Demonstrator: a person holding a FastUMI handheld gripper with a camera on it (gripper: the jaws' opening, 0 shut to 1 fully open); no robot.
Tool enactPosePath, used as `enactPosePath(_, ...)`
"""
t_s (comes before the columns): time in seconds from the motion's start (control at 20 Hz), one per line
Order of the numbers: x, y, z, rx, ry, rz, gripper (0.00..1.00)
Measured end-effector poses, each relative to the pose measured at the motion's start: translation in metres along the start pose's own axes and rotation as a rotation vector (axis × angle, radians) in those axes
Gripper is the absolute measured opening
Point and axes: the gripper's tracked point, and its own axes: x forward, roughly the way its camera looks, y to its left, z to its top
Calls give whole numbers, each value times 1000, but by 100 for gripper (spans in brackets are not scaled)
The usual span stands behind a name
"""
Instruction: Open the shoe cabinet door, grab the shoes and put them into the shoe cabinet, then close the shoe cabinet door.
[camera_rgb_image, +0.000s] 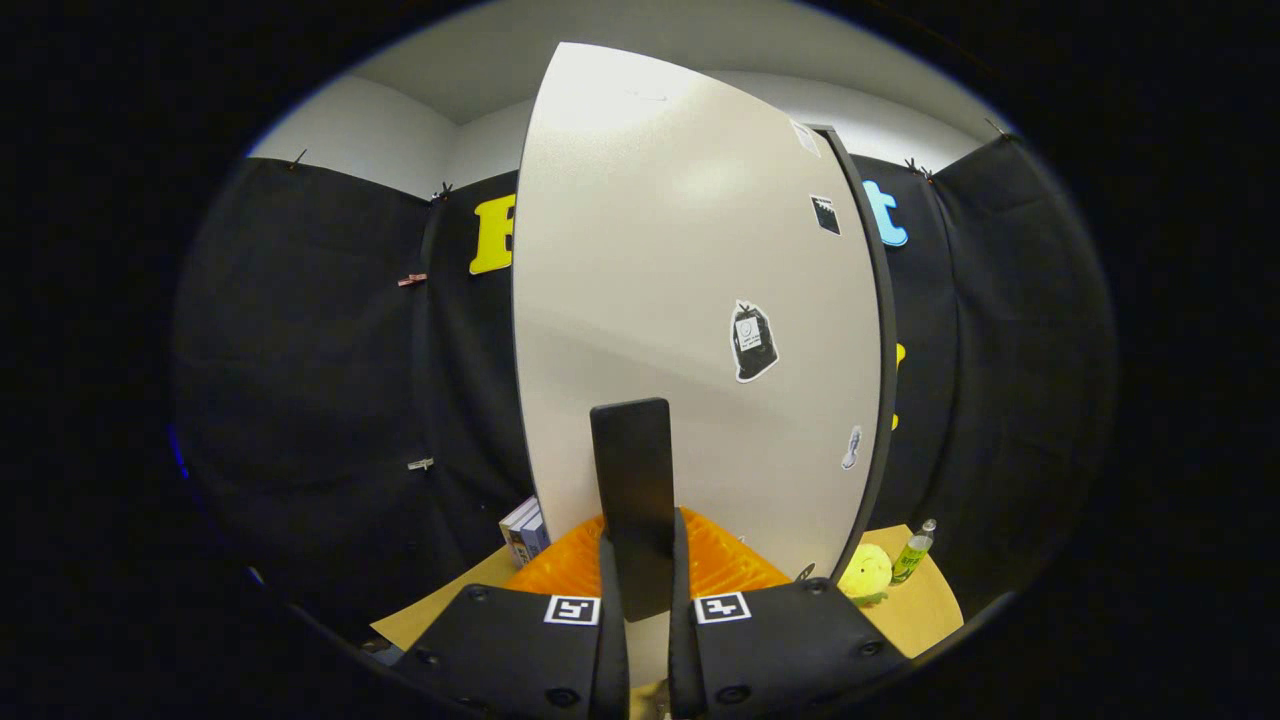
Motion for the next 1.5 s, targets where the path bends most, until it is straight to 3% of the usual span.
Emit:
enactPosePath(0.5,-43,-45,2,-8,6,-40,19)
enactPosePath(1.1,-77,-108,8,-23,0,-163,18)
enactPosePath(1.5,-93,-131,7,-2,1,-186,18)
